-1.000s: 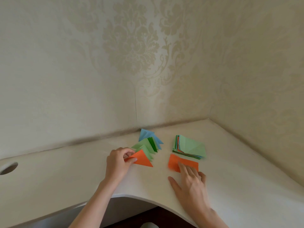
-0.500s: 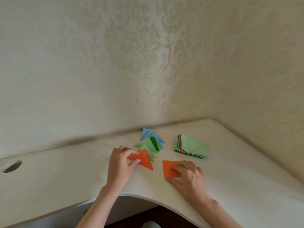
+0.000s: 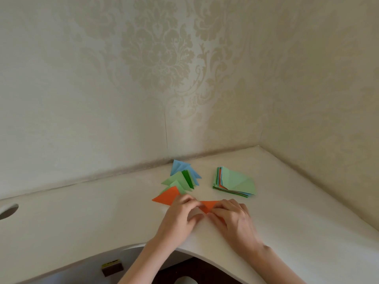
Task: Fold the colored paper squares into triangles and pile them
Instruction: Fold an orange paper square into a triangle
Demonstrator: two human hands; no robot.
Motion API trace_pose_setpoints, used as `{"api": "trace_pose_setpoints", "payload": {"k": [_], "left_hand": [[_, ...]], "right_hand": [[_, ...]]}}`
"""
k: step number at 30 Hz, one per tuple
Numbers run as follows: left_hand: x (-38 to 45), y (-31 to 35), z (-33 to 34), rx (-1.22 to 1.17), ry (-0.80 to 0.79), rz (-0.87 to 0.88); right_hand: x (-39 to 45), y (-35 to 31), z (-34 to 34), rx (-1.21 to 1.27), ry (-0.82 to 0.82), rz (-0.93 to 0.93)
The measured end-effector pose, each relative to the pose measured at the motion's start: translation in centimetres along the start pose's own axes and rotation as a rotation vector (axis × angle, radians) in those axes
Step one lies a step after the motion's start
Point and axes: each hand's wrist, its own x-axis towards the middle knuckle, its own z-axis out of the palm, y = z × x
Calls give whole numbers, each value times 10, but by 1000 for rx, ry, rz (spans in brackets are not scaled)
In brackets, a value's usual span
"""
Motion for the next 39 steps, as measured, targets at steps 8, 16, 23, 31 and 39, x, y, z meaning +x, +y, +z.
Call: {"api": "trace_pose_setpoints", "payload": {"k": [8, 16, 23, 31, 39], "left_hand": [[10, 3, 12, 20, 7, 50], [10, 6, 15, -58, 10, -17], [13, 9, 20, -3, 41, -75], [15, 5, 15, -164, -1, -209], [5, 4, 4, -178, -4, -69]], "right_hand": [[4, 14, -5, 199, -95, 16], [11, 15, -9, 341, -169, 23], [16, 12, -7, 440, -179, 250], [21, 18, -16, 480, -316, 266], [19, 17, -14, 413, -295, 271]]}}
